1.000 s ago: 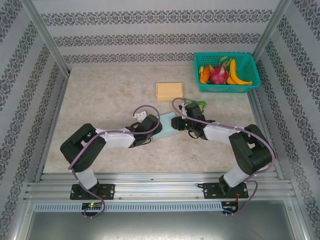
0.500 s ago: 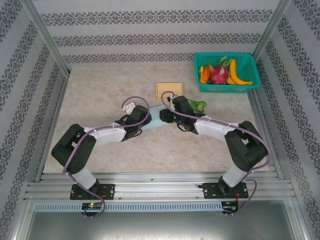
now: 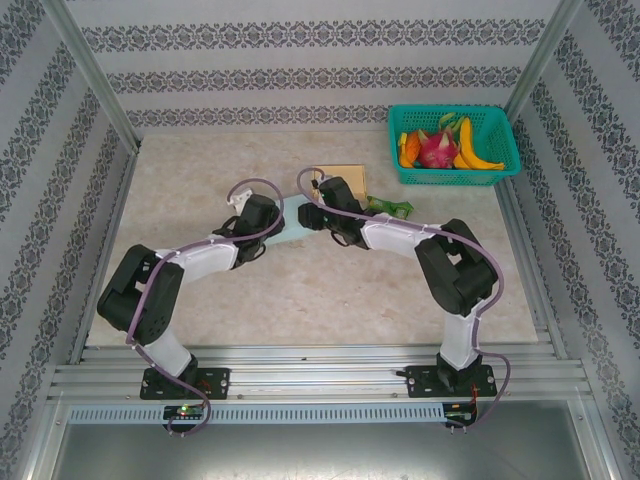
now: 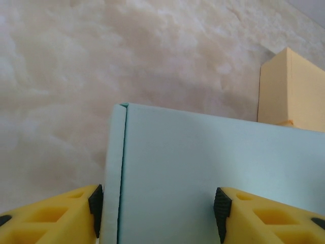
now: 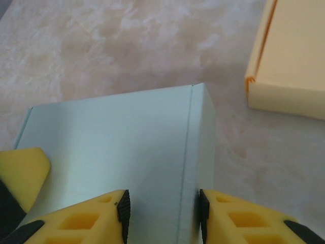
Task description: Fold the paper box
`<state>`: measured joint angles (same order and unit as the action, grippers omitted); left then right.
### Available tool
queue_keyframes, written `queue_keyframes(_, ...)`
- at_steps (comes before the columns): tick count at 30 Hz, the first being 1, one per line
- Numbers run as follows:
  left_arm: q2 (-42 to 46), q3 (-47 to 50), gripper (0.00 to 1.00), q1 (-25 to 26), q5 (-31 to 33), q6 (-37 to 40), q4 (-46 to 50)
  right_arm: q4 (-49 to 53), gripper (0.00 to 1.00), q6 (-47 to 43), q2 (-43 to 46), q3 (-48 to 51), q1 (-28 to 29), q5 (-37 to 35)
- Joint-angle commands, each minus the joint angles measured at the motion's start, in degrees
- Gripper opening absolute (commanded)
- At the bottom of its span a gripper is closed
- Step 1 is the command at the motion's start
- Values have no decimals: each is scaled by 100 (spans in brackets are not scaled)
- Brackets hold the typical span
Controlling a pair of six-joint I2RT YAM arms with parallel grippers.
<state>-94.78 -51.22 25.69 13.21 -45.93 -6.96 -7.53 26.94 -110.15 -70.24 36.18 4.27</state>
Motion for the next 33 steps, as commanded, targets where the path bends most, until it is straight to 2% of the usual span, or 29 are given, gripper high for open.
queue_keyframes(1, -70, -396, 60, -70, -967, 564, -888, -453, 41, 101, -235, -532, 340, 443)
queue_keyframes(5, -399, -687, 60, -288, -1233, 761, -1038, -409, 41, 63, -533, -989, 350, 420)
queue_keyframes(15, -1191, -1518, 60, -644, -1386, 1286, -998, -153, 42, -10, -1410, -2194, 306, 492)
queue_keyframes(23, -1821, -2017, 60, -946, -1644, 1324, -1026, 112, 43, 68, -1883, -2825, 288, 462)
queue_keyframes(26, -1996, -2216, 60, -1013, -1636, 1324, -907, 298, 48, 181, -1949, -2958, 262, 400)
queue_keyframes(33, -2340, -2483, 60, -1115, -1537, 1231, -700, 768, 49, 431, -2140, -3320, 129, 606)
